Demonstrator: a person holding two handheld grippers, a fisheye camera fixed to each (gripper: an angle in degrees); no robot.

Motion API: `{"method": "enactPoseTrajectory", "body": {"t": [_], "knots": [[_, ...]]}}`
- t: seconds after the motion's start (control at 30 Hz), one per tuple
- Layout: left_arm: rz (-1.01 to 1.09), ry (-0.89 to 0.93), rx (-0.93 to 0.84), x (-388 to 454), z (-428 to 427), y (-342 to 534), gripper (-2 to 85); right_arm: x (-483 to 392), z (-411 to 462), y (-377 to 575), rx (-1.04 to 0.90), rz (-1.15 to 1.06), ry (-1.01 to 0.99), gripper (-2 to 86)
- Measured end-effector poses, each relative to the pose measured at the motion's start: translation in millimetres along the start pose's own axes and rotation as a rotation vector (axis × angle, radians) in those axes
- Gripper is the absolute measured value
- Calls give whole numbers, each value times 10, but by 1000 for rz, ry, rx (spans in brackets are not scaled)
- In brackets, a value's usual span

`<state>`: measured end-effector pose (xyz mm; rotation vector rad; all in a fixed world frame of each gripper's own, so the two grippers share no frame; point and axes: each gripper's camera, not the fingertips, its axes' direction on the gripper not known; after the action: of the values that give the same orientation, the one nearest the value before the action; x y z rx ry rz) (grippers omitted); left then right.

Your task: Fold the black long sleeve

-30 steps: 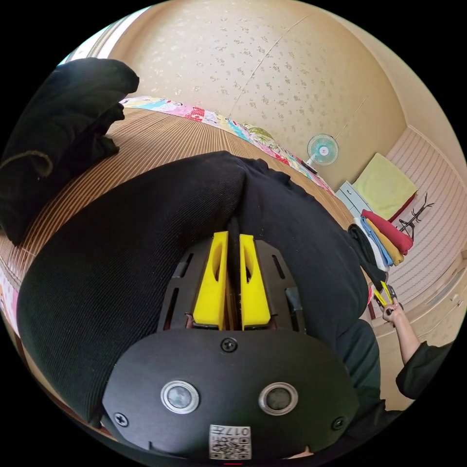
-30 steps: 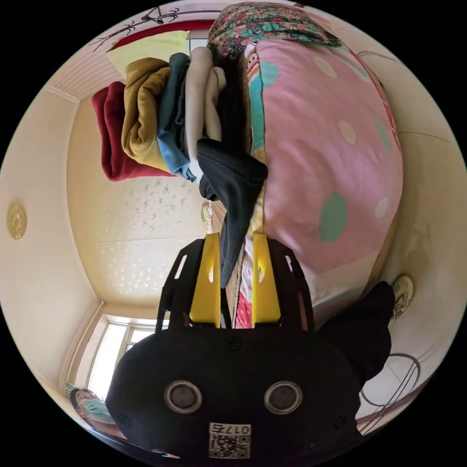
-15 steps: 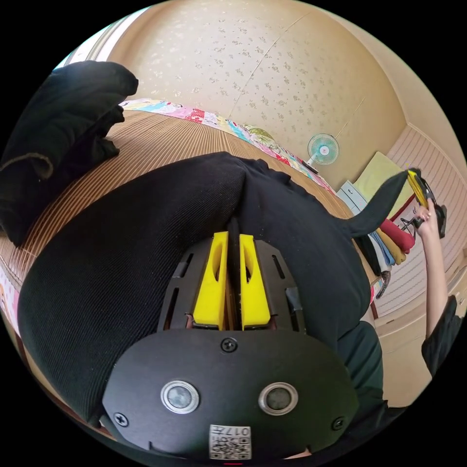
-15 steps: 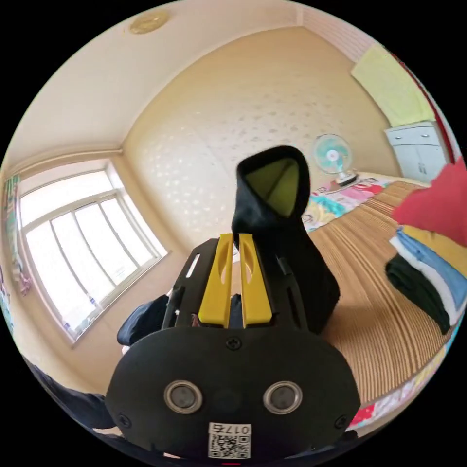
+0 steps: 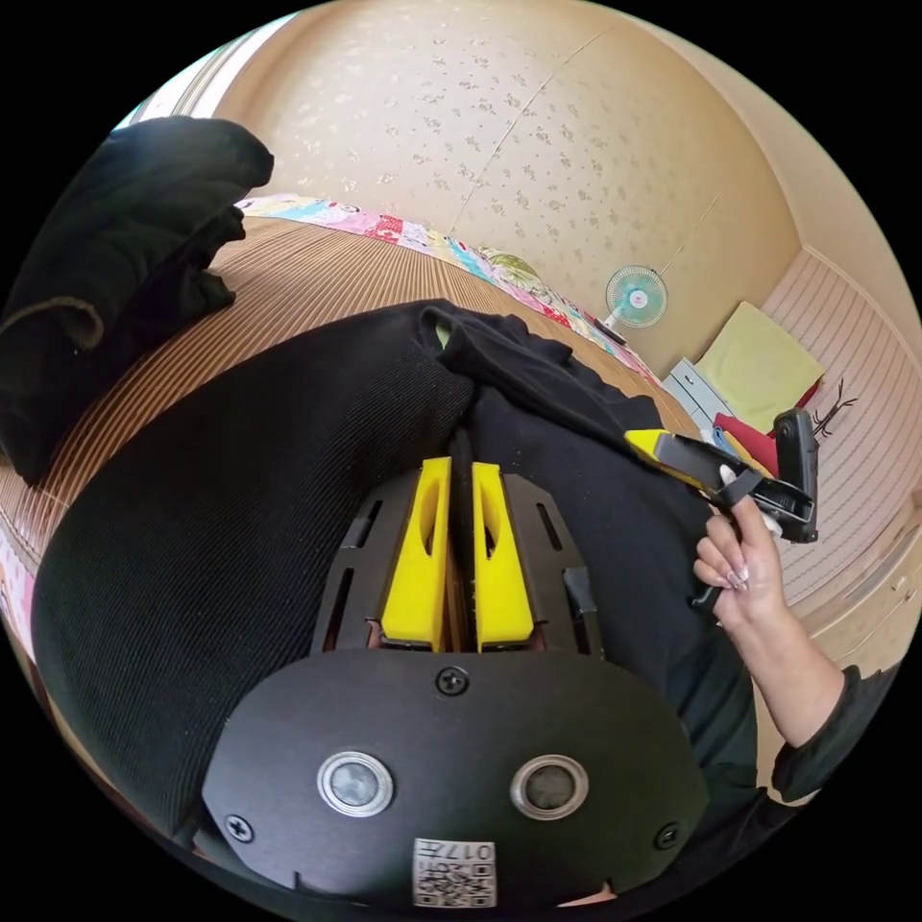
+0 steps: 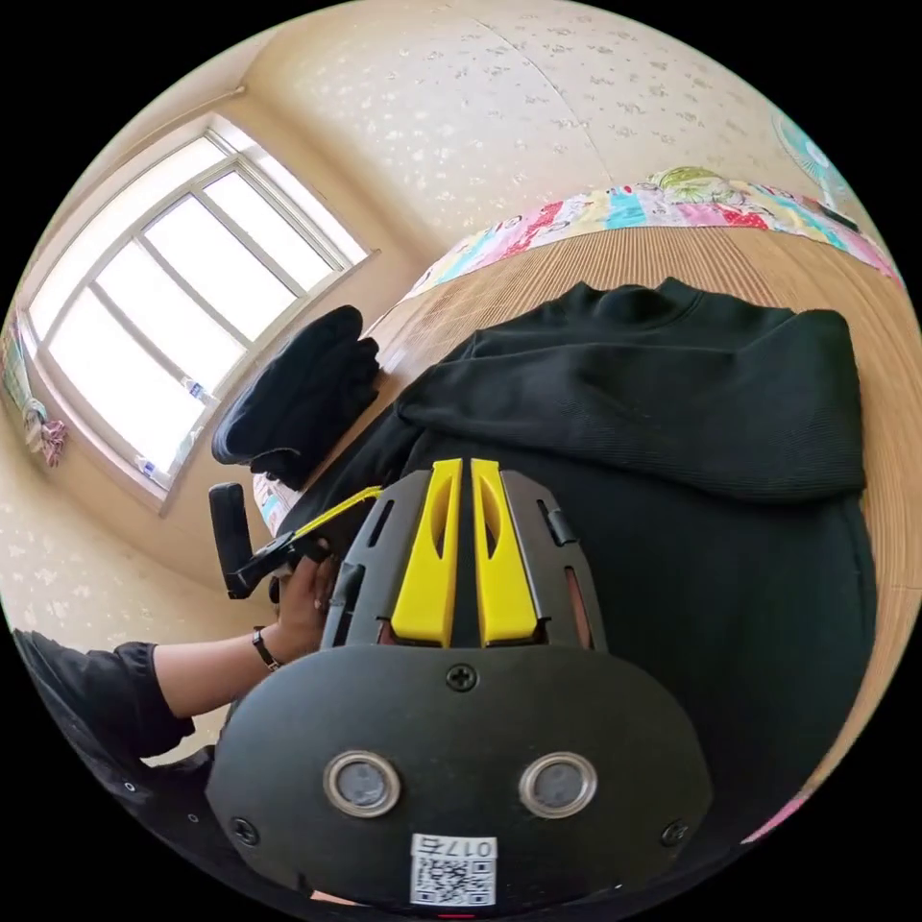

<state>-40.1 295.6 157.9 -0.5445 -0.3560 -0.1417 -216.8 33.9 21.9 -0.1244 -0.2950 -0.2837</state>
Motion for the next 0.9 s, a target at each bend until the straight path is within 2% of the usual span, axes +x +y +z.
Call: {"method": "enactPoseTrajectory", "body": {"t": [0.1, 0.2, 0.23, 0.3, 0.43, 0.53, 0.6, 0.63, 0.7, 0.83, 0.9], "knots": [[0, -1, -1, -53, -29, -55, 50, 80, -171, 43, -43, 10, 203, 43], [2, -2, -2, -109, -65, -120, 50, 407, 73, 331, -199, 104, 402, 68], [3, -7, -4, -114, -72, -136, 50, 399, 62, 579, -68, 13, 368, 75], [14, -29, -18, -116, -104, -212, 51, 361, 69, 813, 18, -33, 374, 77], [17, -8, -90, -211, -236, -329, 51, 251, 222, 771, -8, -29, 446, 73], [-120, 86, -110, -454, -570, -219, 51, 248, 262, 788, 1, -29, 440, 72], [-279, 243, -11, -773, -1007, 105, 54, 279, 267, 795, 7, -22, 419, 72], [-334, 260, 10, -864, -1109, 199, 56, 306, 266, 800, 11, -17, 403, 72], [-608, 304, 81, -1275, -1467, 638, 82, 341, 267, 805, 16, -10, 384, 72], [-862, 403, 78, -1804, -1611, 1105, 110, 344, 308, 803, 10, -21, 384, 71], [-992, 486, 167, -2124, -1665, 1353, 125, 361, 316, 807, 12, -22, 381, 71]]}}
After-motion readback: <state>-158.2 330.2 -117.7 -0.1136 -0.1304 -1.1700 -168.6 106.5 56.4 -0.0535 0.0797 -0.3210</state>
